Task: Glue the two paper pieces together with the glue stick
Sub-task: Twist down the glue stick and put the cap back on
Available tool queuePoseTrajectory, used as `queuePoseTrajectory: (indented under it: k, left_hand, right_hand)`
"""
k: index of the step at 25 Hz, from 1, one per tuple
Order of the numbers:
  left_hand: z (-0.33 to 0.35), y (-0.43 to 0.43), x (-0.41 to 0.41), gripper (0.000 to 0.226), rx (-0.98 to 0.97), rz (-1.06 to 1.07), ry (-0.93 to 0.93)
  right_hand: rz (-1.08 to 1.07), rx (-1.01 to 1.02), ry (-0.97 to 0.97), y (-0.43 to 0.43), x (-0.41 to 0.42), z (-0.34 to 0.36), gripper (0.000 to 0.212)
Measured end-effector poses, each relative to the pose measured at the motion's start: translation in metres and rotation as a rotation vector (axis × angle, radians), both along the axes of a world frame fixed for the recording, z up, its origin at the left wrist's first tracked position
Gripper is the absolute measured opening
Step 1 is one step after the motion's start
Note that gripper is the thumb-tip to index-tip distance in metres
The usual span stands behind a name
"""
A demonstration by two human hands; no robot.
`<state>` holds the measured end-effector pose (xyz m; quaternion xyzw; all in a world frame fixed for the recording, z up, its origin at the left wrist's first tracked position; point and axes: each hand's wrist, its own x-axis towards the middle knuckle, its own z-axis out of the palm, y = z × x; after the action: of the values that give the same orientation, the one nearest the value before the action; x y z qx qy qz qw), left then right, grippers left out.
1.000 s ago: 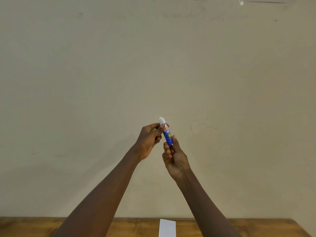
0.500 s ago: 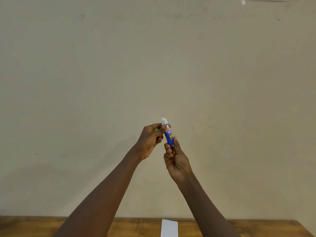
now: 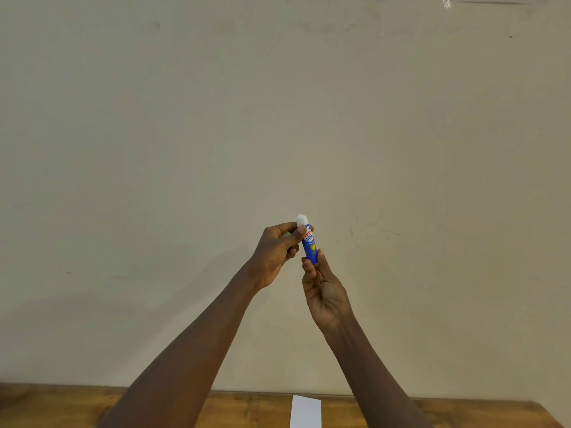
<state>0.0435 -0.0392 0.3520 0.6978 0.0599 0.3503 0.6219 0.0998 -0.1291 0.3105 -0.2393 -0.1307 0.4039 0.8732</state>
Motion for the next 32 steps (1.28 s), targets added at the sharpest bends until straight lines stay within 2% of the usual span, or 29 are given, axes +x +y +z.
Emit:
queuePoseTrajectory:
  k: [2,3,6,8,11,13,17,21,23,26,29,30,32]
  left_hand:
    - [0.000,0.000,0.000,0.018,0.003,0.005,0.002]
    - [0.000,0.000,0.000,0.017,-0.003,0.007,0.000]
    - [-0.001,0.000,0.001,0.016,-0.033,0.011,-0.005]
    - [-0.001,-0.001,0.000,0.018,-0.026,0.014,0.001]
    - [0.001,-0.005,0.000,0.018,-0.004,0.004,0.002]
    - [0.003,-0.007,0.000,0.018,0.006,0.017,-0.001]
    - [0.004,-0.006,0.001,0.019,-0.022,0.017,-0.013]
    - [0.004,-0.007,0.000,0.020,-0.019,0.013,-0.014]
    - [0.005,-0.009,0.000,0.019,-0.026,0.007,-0.019]
    - [0.006,-0.010,0.001,0.016,-0.026,0.010,-0.017]
    - [0.006,-0.010,0.001,0.016,-0.006,0.019,-0.015]
    - [0.006,-0.010,0.001,0.015,-0.009,0.022,-0.018]
    - [0.007,-0.010,0.000,0.016,-0.014,0.024,-0.021]
  right_hand:
    - [-0.024,0.036,-0.019,-0.001,0.000,-0.002,0.012]
    - [-0.013,0.032,-0.031,-0.002,-0.001,-0.002,0.016]
    - [0.057,-0.053,-0.026,-0.003,-0.001,0.001,0.047]
    - [0.050,-0.079,-0.043,-0.003,0.000,0.003,0.040]
    - [-0.026,0.014,-0.024,0.000,0.001,0.000,0.019]
    - [-0.043,0.025,-0.051,-0.002,0.001,-0.001,0.017]
    - [0.071,-0.071,-0.045,-0.006,0.000,0.003,0.049]
    - [0.061,0.033,0.028,-0.005,0.000,0.004,0.024]
    - [0.004,0.069,0.002,-0.004,0.001,0.001,0.010]
    - [0.011,0.061,-0.052,-0.007,-0.002,-0.002,0.009]
    - [0.149,0.023,-0.031,-0.014,-0.001,0.005,0.044]
    - [0.146,-0.004,-0.036,-0.015,0.000,0.007,0.048]
    - [0.092,-0.026,-0.051,-0.012,0.002,0.010,0.040]
